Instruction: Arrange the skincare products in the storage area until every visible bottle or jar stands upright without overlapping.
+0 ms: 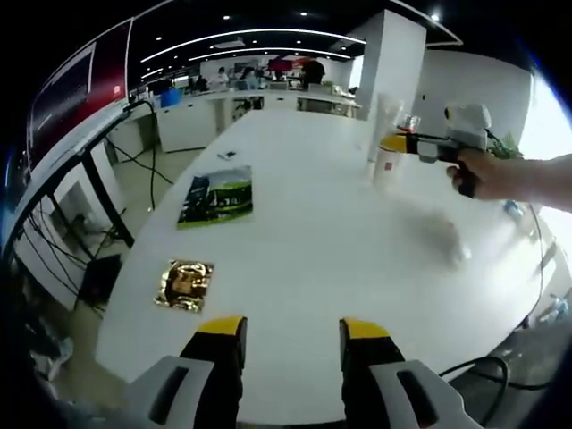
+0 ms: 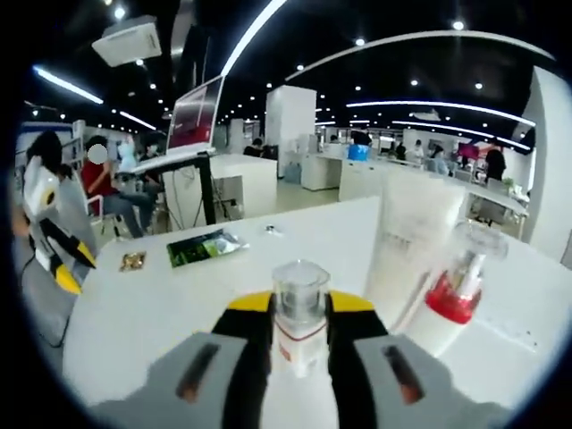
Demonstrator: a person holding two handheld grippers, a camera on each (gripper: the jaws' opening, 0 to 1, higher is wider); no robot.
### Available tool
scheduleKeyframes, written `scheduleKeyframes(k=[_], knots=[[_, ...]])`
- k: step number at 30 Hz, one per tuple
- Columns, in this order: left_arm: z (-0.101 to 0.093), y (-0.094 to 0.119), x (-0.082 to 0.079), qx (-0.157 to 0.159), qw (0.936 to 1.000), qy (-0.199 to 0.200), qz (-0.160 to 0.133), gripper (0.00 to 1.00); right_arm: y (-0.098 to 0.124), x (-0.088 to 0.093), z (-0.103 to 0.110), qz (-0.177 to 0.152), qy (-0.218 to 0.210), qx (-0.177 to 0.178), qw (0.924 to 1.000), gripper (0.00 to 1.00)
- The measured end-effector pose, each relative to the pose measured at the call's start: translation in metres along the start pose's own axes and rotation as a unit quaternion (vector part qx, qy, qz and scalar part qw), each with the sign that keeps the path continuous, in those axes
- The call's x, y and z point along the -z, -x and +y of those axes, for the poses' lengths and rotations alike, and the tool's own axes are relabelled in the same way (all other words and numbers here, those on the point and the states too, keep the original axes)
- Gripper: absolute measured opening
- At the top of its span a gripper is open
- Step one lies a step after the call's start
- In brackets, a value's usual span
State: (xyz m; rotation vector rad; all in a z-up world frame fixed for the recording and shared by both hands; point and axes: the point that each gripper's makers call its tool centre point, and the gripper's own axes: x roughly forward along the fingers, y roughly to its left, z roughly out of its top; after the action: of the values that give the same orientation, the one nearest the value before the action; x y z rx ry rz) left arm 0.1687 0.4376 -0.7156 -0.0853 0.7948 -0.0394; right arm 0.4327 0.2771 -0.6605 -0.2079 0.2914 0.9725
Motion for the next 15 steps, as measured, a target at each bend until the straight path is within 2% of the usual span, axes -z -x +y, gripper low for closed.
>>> scheduleKeyframes(k=[3,4,5,6,14,15], knots=[[0.001,-0.001,0.001,0.001,1.0,-0.004,0.003,0.42,-0.001,0.006,-0.004,-0.003,-0.002,0.011,0.9999,0.22],[0.001,-0.001,0.001,0.0,1.0,-0.006,0.004,0.42,-0.004,-0.006,-0.006,-0.04,0.003,0.013,0.9991,0.22],[0.001,-0.001,0.002,0.001,1.0,-0.006,0.004,0.42,-0.003,0.001,-0.006,-0.021,-0.003,0.016,0.9996,0.22],[0.001,-0.001,0.002,0.001,1.0,-0.006,0.004,0.42,-0.002,0.003,-0.007,-0.019,-0.002,0.017,0.9997,0.22],[0.003,-0.001,0.003,0.0,0.9999,-0.01,0.008,0.41,-0.003,0.001,-0.013,-0.025,-0.003,0.038,0.999,0.23],[0.004,0.0,0.001,-0.002,0.9999,-0.01,0.004,0.4,-0.002,0.002,-0.015,-0.018,0.004,0.048,0.9987,0.23]])
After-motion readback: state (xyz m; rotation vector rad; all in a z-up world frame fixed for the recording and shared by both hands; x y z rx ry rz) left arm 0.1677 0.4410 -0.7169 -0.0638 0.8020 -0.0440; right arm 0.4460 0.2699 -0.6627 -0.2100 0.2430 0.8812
